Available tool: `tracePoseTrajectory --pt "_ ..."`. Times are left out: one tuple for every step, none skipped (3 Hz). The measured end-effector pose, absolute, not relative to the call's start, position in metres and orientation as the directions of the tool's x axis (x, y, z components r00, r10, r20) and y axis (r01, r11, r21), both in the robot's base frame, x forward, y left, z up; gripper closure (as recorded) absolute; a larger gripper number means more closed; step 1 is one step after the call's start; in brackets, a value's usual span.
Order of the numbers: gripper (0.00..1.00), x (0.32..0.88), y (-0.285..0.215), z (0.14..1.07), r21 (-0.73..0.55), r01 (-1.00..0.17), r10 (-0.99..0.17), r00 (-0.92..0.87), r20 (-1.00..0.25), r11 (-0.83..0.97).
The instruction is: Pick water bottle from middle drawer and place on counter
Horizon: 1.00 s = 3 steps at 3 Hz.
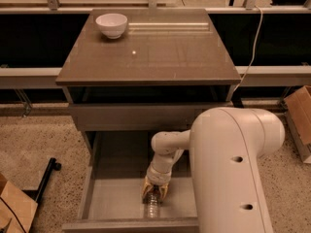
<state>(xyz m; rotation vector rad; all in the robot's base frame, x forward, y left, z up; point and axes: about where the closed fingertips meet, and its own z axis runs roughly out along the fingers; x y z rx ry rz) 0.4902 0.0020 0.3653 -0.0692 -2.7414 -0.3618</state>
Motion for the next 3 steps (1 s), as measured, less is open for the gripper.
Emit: tracePoseTrajectory --pt "0.89 0.493 -0.001 0.390 0.291 0.093 -0.013 -0.939 0.344 0.952" --pt "1.00 0.499 -0.009 0.433 0.401 0.065 -0.065 -0.951 0.301 0.914" --pt "1.00 0.506 -0.024 0.487 0.523 -0.010 -0.155 -0.960 0.234 0.852"
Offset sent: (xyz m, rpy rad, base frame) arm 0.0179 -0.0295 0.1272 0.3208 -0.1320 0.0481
